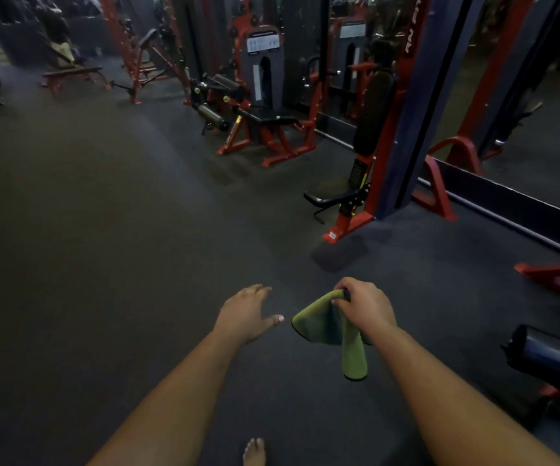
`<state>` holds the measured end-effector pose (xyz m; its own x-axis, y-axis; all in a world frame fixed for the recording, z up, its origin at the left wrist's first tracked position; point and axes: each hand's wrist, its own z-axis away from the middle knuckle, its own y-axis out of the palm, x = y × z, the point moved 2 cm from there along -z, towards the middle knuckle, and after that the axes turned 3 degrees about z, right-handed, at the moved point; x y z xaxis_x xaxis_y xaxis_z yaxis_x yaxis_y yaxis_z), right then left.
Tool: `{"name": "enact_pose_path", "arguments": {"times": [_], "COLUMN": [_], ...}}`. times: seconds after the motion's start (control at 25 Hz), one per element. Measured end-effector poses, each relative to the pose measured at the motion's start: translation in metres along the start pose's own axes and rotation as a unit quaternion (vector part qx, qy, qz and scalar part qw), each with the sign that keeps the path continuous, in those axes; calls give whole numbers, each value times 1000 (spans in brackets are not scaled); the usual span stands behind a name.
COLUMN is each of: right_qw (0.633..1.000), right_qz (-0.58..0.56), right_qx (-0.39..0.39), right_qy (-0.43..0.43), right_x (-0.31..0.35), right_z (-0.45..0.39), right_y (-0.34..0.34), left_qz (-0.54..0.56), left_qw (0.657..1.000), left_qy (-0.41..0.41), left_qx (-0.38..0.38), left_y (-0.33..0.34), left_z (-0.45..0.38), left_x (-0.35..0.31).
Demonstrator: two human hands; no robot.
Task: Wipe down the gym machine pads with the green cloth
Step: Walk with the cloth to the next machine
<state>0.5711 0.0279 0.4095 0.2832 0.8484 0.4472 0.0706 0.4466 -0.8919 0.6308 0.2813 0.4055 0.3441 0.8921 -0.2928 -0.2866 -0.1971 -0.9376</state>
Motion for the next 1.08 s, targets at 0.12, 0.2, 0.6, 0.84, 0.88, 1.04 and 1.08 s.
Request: {"name": "enact_pose_path", "arguments": {"times": [0.12, 0.2, 0.6, 0.84, 0.88, 1.04, 1.08], "right_qw": [999, 997, 992, 995, 995, 994, 994], "right_qz": [10, 25, 17, 19, 19, -1, -14], "right_qx": [-7, -16, -44, -24, -27, -30, -34], "right_qy": [48, 73, 118, 95, 92, 101, 106], "right_x": [7, 14, 17, -2, -3, -9, -10], "right_z": [-59, -95, -330, -481, -503, -597, -620], "right_y": [2, -1, -26, -32, -34, -37, -35], "left_qz": [-9, -20, -58, -76, -75, -76, -75], "left_qw": [999, 998, 989, 988, 988, 988, 987], "left_qy": [28, 53, 130, 127, 127, 128, 129], "left_qx": [15, 19, 24, 39, 37, 52, 60], "left_y": [-14, -27, -85, -109, -113, -124, -123], "left_z": [-81, -130, -393, -539, -560, -653, -678], "left_x": [22, 31, 30, 13, 11, 17, 21]}}
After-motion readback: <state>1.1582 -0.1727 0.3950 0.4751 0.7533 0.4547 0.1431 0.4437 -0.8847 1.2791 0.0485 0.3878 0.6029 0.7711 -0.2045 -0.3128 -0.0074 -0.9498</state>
